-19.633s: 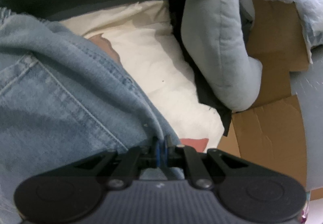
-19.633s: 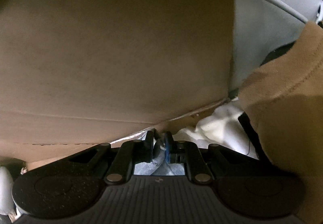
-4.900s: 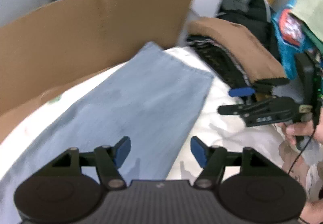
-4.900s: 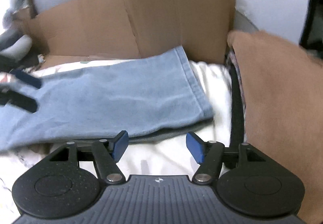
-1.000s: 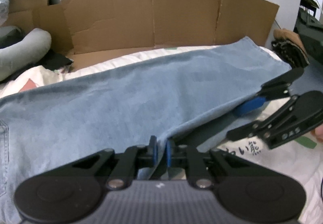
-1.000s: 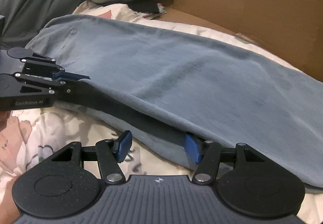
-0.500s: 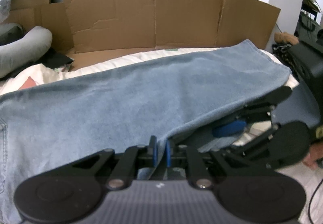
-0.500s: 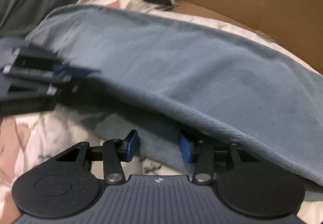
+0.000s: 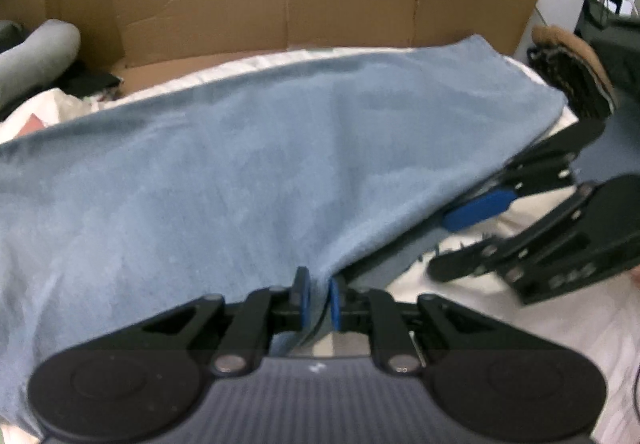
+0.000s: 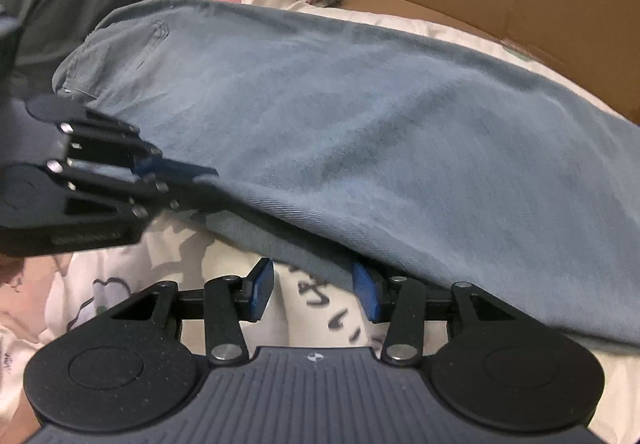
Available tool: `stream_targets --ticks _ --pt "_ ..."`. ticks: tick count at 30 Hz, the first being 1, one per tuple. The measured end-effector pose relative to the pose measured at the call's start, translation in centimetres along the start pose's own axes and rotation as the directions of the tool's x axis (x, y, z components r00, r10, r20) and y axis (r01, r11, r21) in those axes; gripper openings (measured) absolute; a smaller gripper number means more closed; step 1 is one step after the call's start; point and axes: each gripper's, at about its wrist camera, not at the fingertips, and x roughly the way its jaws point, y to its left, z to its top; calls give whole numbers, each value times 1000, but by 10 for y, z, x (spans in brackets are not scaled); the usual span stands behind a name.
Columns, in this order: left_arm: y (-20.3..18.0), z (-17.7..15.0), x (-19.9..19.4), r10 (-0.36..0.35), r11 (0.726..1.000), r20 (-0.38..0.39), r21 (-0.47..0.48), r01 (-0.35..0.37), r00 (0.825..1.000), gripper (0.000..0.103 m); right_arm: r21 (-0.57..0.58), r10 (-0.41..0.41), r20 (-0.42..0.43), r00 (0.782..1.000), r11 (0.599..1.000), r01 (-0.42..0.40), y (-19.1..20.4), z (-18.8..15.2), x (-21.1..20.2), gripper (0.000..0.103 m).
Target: Fold clothes
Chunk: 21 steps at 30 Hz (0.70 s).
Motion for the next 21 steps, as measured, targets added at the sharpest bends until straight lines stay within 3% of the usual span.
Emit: stream_targets --ticks 1,5,12,21 --pt "-1 0 -1 8 1000 0 8 -8 1000 16 10 4 0 1000 1000 -4 -2 -3 -3 51" --pt "-5 -2 -12 57 998 -18 40 -56 998 62 53 13 1 1000 998 -13 -10 -14 -16 51" --pt "3 -23 -50 141 990 -18 26 -140 990 70 46 27 31 999 999 -28 -7 -18 -35 51" --pt "36 -57 -80 318 939 -59 -115 -323 946 72 45 71 39 997 996 -73 0 -15 -38 51"
